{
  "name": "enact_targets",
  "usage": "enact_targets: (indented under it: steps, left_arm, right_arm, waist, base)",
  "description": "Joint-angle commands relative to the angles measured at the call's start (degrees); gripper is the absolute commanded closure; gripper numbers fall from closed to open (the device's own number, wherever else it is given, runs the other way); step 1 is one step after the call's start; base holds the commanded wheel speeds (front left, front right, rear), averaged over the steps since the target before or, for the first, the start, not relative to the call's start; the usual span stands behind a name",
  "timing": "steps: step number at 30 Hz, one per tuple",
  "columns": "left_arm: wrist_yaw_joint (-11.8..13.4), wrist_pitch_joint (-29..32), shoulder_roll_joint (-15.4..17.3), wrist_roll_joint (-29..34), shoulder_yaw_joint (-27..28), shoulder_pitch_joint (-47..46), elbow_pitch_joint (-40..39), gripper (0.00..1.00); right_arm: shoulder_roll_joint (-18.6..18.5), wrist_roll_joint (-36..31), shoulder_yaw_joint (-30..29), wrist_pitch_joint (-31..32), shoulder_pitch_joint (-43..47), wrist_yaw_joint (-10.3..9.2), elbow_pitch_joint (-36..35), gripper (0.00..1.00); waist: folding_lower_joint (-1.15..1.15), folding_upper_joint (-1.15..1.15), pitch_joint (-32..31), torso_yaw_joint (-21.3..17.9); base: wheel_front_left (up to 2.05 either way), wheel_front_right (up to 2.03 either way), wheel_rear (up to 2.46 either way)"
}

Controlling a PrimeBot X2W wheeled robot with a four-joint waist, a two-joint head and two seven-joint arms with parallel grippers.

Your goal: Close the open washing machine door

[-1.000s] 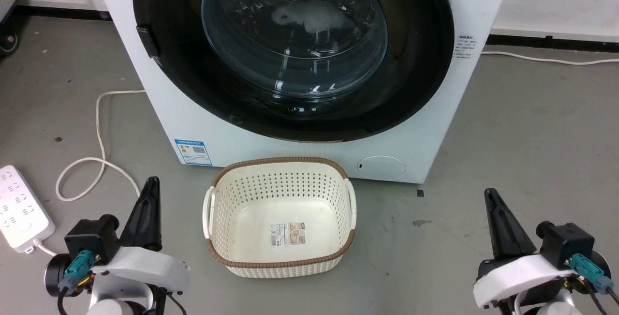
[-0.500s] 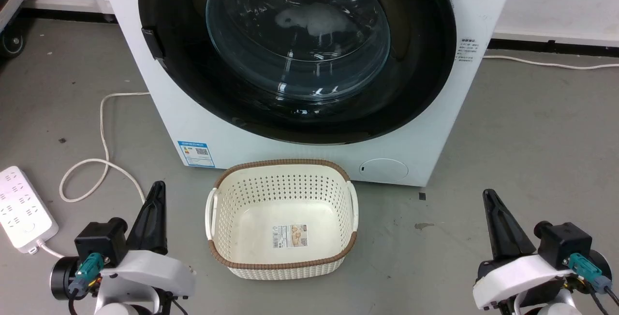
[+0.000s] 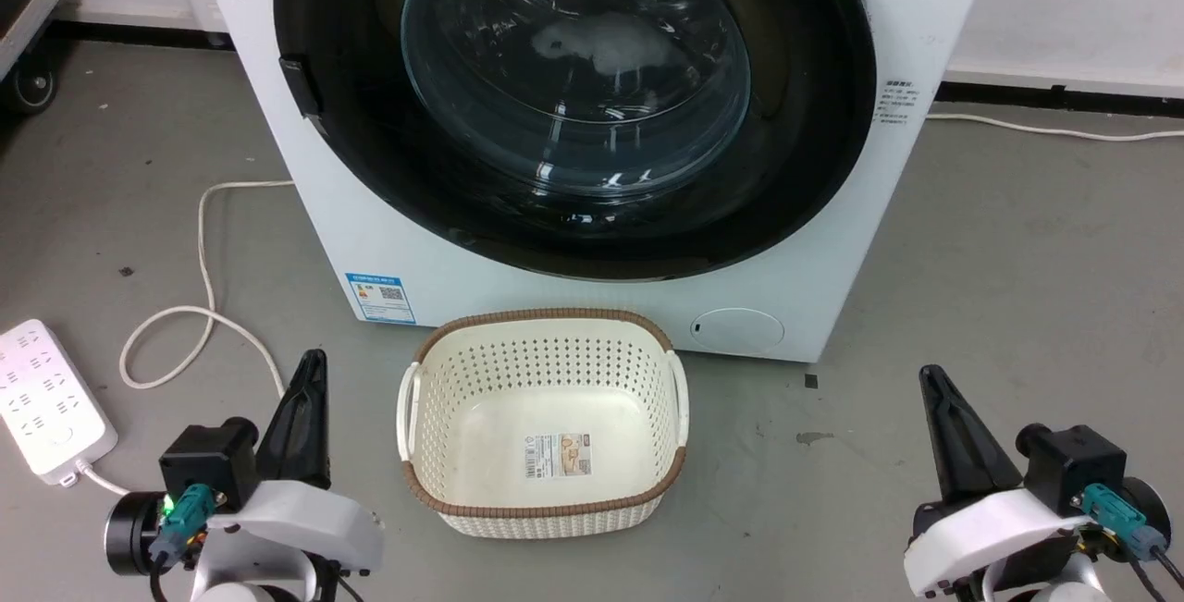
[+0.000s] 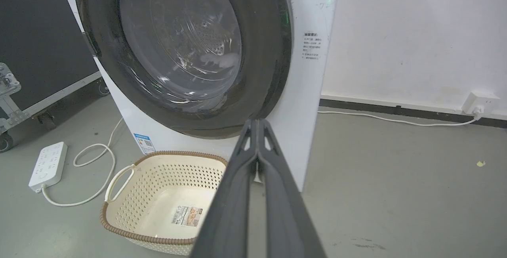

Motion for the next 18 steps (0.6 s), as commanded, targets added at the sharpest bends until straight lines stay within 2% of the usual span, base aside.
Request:
enact_targets:
  steps: [1, 18]
  left_arm:
    - [0.2, 0.4, -0.4, 0.9, 0.2, 1.1, -0.4, 1.00]
    - [0.3, 1.6, -1.7, 3.6, 0.3, 1.8, -1.1, 1.00]
  right_arm:
    - [-0.1, -0.5, 0.1, 0.4, 1.0, -0.02, -0.7, 1.00]
    - [-0.1, -1.5, 0.3, 2.1, 1.7, -0.02, -2.3, 1.00]
  waist:
    - [0.00, 0.00, -0.1, 0.1]
    - [0.00, 0.00, -0.6, 0.5]
  base:
    - [0.00, 0.00, 0.00]
    - [0.00, 0.00, 0.00]
